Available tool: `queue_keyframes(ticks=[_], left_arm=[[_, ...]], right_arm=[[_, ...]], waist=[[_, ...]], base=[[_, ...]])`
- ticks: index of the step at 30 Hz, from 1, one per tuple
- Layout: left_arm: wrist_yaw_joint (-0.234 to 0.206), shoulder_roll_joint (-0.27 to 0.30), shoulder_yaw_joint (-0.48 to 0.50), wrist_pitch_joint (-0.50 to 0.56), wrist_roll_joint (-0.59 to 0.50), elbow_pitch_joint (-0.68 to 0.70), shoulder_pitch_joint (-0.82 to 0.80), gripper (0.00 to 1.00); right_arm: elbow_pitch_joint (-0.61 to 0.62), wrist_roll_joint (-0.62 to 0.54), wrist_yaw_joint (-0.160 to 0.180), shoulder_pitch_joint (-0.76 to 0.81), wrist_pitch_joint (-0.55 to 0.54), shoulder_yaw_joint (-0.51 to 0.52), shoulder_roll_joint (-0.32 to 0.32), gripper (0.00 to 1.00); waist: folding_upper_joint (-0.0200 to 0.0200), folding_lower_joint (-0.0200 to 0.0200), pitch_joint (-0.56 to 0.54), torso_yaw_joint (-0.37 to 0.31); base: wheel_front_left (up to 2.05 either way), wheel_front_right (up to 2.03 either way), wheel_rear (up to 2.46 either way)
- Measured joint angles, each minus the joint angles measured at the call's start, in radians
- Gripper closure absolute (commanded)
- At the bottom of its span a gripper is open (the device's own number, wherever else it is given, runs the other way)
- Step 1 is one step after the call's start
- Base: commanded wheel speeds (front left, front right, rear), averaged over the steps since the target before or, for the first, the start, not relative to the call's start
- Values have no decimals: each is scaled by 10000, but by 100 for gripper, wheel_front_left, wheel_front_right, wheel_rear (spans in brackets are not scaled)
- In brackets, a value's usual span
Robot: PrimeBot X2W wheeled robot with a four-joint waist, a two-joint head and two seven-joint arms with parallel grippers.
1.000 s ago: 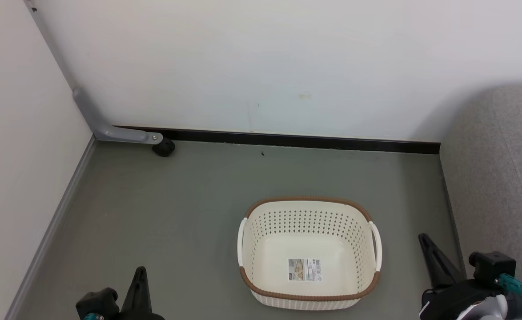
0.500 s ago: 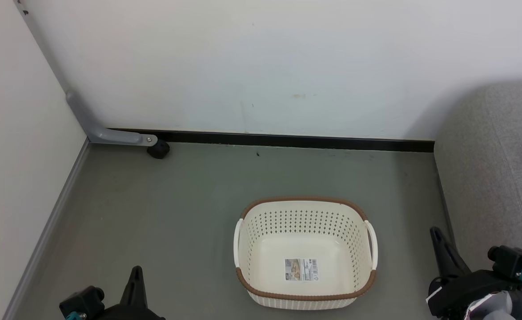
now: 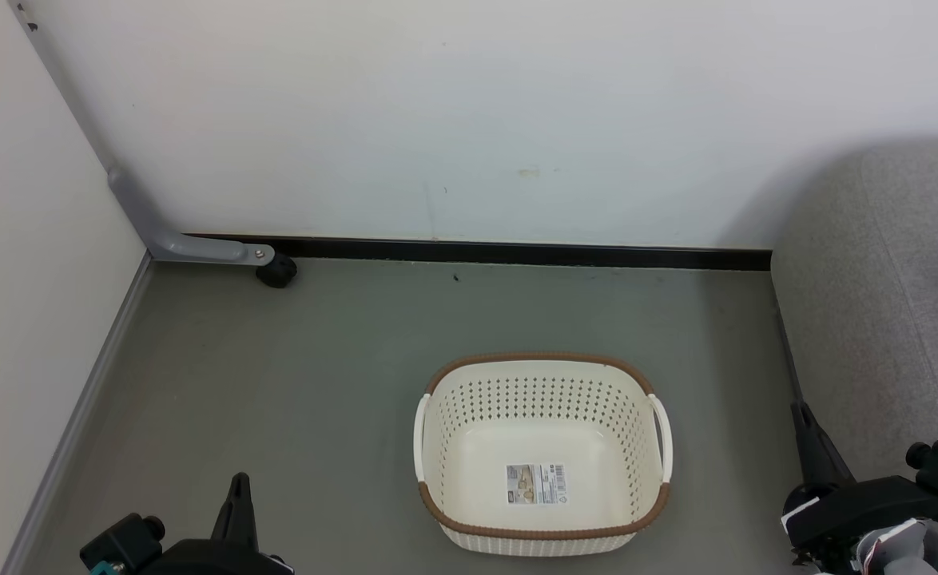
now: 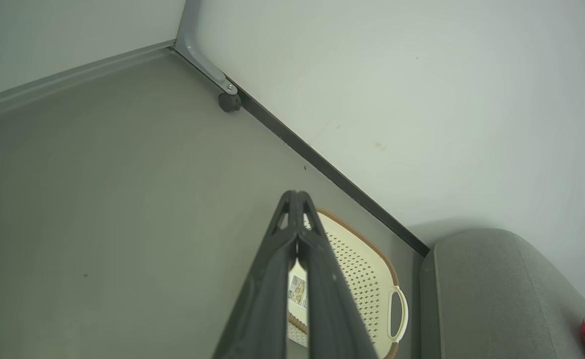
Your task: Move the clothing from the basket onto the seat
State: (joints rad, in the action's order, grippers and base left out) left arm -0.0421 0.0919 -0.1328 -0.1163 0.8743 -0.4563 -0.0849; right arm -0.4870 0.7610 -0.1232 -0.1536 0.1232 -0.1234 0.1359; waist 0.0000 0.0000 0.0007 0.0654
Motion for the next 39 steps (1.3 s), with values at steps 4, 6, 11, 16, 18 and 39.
queue_keyframes(ticks=[4, 6, 11, 16, 18, 39], left_arm=[[173, -25, 132, 151, 382, 86, -1, 100], [174, -38, 207, 192, 658, 125, -1, 100], [343, -73, 360, 397, 1185, 251, -1, 100], [435, -107, 539, 558, 1691, 368, -1, 100], [489, -136, 594, 619, 1933, 407, -1, 100], [963, -297, 1273, 1344, 4125, 874, -1, 100]], right_arm=[[98, 493, 0, 11, -130, 153, -59, 100], [163, 748, 0, 15, -219, 236, -79, 100], [286, 1375, 0, 33, -431, 437, -146, 100], [430, 1996, 0, 49, -606, 623, -221, 100], [483, 2205, 0, 53, -646, 706, -238, 100], [1034, 4832, 0, 249, -1394, 1523, -533, 100]], waist=[[-1, 0, 0, -39], [-1, 0, 1, -59], [0, 0, 1, -108], [0, 0, 3, -157], [0, 0, 3, -177], [0, 0, 7, -384]], base=[[0, 0, 0], [0, 0, 0], [0, 0, 0], [0, 0, 0], [0, 0, 0], [0, 0, 0]])
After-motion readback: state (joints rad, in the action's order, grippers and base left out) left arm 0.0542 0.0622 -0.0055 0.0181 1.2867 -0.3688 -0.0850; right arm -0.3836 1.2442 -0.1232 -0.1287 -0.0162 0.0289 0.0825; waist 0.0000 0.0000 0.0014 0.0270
